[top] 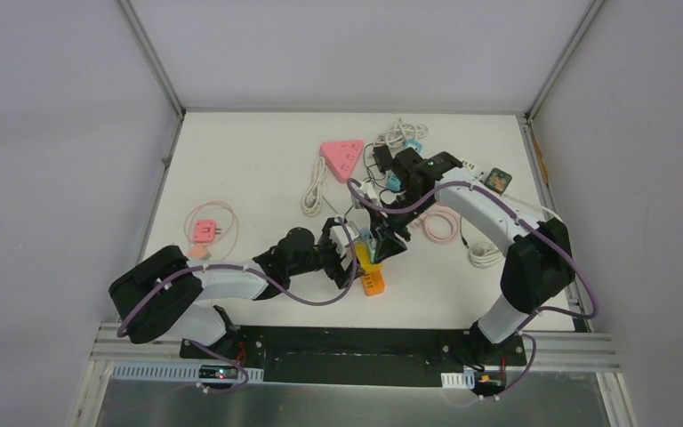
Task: Pull the plug off the socket
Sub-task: Remove the plug from the socket.
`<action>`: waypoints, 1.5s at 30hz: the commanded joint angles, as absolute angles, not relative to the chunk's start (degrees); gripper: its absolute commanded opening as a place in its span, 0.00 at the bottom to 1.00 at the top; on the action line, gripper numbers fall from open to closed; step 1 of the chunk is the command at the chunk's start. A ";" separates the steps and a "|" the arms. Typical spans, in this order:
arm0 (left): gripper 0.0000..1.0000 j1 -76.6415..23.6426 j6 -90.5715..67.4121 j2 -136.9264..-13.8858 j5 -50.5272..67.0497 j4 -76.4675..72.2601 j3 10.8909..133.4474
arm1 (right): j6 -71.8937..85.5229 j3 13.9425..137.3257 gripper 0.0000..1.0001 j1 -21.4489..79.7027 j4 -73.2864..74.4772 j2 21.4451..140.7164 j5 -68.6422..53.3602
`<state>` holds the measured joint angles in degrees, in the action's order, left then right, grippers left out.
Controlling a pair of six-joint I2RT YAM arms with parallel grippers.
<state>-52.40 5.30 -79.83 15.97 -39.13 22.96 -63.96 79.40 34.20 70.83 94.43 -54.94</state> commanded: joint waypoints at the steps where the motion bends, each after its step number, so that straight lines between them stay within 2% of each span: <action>1: 0.91 -52.11 3.39 -75.67 13.74 -34.98 25.22 | -64.50 81.55 0.00 33.87 71.79 91.98 -57.83; 12: 0.98 -52.12 4.29 -67.79 14.40 -29.86 24.53 | -66.62 82.26 0.00 33.13 74.39 91.78 -59.14; 20: 0.99 -52.12 4.97 -62.93 14.45 -26.20 24.37 | -68.30 83.08 0.00 32.88 76.73 91.93 -60.58; 29: 0.99 -52.11 -3.04 -55.84 7.85 -29.72 19.93 | -70.23 83.40 0.00 32.33 78.49 91.75 -61.97; 39: 0.96 -52.03 -10.23 -54.03 14.50 -34.39 20.02 | -73.11 83.58 0.00 31.38 80.74 91.36 -63.85; 45: 0.92 -52.01 -9.01 -54.71 14.83 -37.02 19.51 | -72.36 83.65 0.00 30.17 81.00 91.44 -66.65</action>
